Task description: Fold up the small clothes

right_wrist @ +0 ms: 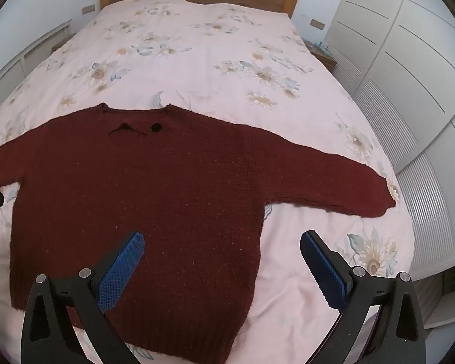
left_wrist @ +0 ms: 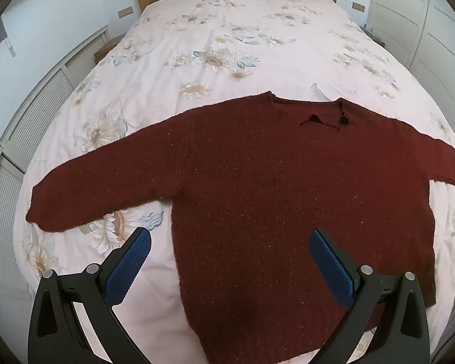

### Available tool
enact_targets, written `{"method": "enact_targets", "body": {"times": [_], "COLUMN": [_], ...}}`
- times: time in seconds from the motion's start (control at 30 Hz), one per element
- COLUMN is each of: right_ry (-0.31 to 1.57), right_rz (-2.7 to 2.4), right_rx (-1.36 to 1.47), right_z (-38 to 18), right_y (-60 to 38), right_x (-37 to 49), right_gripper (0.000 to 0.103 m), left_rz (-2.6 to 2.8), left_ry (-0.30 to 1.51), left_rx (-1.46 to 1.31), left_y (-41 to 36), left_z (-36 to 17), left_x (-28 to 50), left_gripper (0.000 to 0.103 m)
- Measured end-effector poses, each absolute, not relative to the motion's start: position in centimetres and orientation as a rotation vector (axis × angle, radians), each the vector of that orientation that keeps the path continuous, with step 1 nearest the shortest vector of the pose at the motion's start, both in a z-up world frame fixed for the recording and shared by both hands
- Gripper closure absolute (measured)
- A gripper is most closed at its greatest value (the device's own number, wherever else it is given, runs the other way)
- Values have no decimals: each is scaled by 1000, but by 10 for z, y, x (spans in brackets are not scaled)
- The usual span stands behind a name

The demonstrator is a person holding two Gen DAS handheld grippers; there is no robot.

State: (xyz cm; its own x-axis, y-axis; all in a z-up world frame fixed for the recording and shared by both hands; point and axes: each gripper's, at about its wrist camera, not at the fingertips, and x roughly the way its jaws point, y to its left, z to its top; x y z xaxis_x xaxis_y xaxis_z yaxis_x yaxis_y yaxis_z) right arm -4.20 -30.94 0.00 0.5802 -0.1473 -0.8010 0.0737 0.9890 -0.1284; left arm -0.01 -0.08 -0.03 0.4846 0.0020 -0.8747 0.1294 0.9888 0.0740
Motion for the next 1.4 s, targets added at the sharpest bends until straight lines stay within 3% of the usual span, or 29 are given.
{"method": "enact_targets", "body": {"times": [1.4], "right_ry": [972], "right_rz": [-99], "right_rx": [-140], "right_z": [-9], "right_y": [-297], "right_x": [-40], "right_gripper": [0], "left_rz": [-86], "left_ry": [1053], "left_rx": [150], "left_y": [1], "left_z": [-8], "left_x": [-2], "left_gripper": [1]}}
